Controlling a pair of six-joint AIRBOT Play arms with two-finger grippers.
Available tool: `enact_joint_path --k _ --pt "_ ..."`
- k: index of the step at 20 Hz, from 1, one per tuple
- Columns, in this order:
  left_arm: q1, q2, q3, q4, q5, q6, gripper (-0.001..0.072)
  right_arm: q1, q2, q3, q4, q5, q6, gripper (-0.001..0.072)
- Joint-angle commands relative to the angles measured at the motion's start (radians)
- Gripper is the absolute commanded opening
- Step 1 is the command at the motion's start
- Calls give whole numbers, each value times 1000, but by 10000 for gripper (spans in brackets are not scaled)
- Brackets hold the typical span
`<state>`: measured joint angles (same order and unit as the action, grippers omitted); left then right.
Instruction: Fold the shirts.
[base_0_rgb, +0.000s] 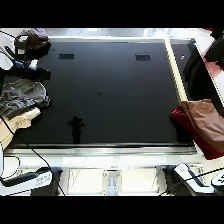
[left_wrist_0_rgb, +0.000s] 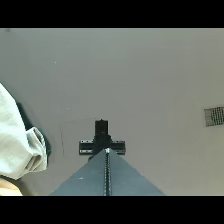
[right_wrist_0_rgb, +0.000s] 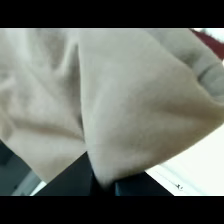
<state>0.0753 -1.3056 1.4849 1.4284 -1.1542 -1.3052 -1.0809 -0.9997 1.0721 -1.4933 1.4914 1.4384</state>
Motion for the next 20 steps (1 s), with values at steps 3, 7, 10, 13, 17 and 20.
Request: enact_joint_path --k 3,7,10,13,17,20 --pt "0 0 0 0 0 -1 10 -34 24 -42 -21 -4 -7 422" --pt "0 0 0 0 0 -1 10 -34 28 201 106 40 134 419" --pt "0 0 0 0 -14 -1 10 -5 51 283 625 -124 97 411" --pt "0 0 0 0 -21 0 10 184 64 286 897 -184 -90 411" --pt "0 0 0 0 -21 0 10 533 51 285 699 -225 -140 411" --pt "0 0 0 0 -21 0 10 699 32 284 571 -225 -138 411"
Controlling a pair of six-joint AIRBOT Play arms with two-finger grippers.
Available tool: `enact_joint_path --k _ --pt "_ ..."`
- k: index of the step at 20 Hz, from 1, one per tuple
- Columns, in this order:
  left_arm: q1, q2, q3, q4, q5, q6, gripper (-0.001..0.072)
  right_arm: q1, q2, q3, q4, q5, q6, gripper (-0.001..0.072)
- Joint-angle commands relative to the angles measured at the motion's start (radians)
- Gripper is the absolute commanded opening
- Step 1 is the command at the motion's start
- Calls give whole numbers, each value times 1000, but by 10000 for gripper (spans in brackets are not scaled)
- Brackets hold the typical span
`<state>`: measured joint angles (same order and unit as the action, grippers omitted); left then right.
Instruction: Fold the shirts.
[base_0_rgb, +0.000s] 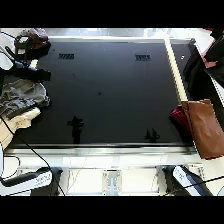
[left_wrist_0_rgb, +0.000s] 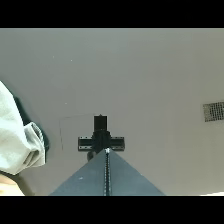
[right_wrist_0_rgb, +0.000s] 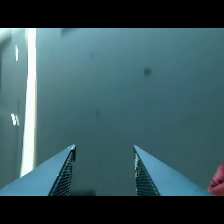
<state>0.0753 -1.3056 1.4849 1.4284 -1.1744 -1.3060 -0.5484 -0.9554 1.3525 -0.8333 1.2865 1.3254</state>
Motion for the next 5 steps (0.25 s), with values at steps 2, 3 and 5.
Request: enact_joint_path --k 2,3,5 --pt "0 0 0 0 0 0 10 219 -16 3 -95 -21 -26 411" --pt "0 0 0 0 0 0 10 232 -16 3 -95 -22 -26 411" --pt "0 0 0 0 0 0 10 242 -16 3 -95 -21 -26 411"
